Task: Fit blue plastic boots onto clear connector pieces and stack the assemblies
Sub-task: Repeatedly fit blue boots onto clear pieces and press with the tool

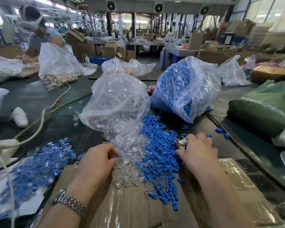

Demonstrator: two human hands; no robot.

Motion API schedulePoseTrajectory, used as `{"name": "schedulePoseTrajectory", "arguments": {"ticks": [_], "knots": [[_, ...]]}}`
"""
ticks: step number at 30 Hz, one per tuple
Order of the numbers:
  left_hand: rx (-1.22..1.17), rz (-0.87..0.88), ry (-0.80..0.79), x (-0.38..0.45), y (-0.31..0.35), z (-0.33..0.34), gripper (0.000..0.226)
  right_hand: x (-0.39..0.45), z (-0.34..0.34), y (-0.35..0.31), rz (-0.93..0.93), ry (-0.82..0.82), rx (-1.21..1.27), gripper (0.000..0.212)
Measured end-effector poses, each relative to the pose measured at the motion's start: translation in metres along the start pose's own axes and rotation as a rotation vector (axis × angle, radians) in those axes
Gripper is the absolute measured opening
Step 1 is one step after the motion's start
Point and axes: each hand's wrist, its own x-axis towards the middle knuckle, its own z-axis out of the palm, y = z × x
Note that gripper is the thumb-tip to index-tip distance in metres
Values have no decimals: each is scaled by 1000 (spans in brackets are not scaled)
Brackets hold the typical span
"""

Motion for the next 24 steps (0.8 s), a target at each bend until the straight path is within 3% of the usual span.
{"name": "schedulePoseTrajectory", "arguments": {"ticks": [6, 17, 24], "knots": [[-35, 20, 6, -1, 1, 1, 13, -8, 4, -22, -329, -48, 116, 24], [-226, 62, 174, -6, 12, -7, 16, -4, 12, -21, -333, 86, 299, 8], [-835, 90, -126, -11, 28, -11, 20, -10, 9, -24, -384, 65, 755, 9]]}}
